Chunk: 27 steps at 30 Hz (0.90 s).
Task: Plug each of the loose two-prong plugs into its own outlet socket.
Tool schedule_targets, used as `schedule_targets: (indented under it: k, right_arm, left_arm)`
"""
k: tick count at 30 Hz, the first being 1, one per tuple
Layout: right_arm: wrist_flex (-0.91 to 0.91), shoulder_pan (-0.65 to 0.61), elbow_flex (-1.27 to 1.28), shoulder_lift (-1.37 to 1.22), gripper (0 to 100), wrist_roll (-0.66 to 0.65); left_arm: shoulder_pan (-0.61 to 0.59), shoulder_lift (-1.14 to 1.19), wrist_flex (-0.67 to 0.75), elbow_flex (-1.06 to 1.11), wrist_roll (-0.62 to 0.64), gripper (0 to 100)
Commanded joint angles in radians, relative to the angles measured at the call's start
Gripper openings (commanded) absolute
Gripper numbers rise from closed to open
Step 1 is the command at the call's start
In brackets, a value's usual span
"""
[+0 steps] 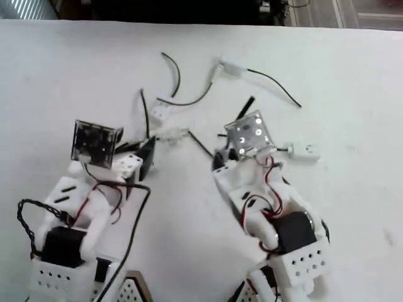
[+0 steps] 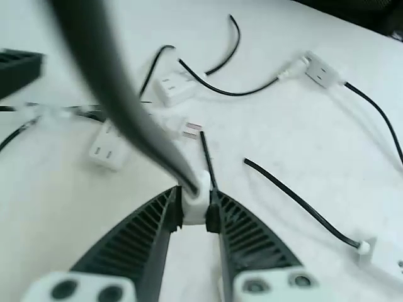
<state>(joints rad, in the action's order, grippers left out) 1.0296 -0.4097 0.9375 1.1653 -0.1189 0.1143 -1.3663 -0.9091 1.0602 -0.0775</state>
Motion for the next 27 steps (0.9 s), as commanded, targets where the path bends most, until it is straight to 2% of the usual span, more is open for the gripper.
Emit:
schedule_targets:
  k: [1,4,7,10,15,24,27]
  right_arm:
    - [-0.093,0.096,0.058,0.004,1.7,0.0]
    - [-0.182,0.142,0.132,-0.01,1.7,-0.002]
    - [-0.252,0.185,0.173,-0.079,1.7,-0.002]
    - [-0.317,0.228,0.181,-0.183,1.7,0.005]
    - [-0.389,0.232,0.18,-0.317,1.8,0.006]
    - [-0.392,0.234,0.18,-0.326,1.8,0.008]
    - [-0.392,0.236,0.18,-0.326,1.8,0.008]
  left_arm:
    - [-0.047,0.139,-0.026,-0.032,-0.026,24]
    - [-0.058,0.348,-0.035,-0.095,-0.035,27]
    - [-0.061,0.568,-0.103,-0.193,-0.012,33]
    - [-0.059,0.782,-0.16,-0.305,0.034,35]
    - [-0.085,1.099,-0.157,-0.465,0.069,35]
    - [-0.107,1.541,-0.153,-0.704,0.124,35]
    - [-0.093,1.627,-0.164,-0.763,0.118,30]
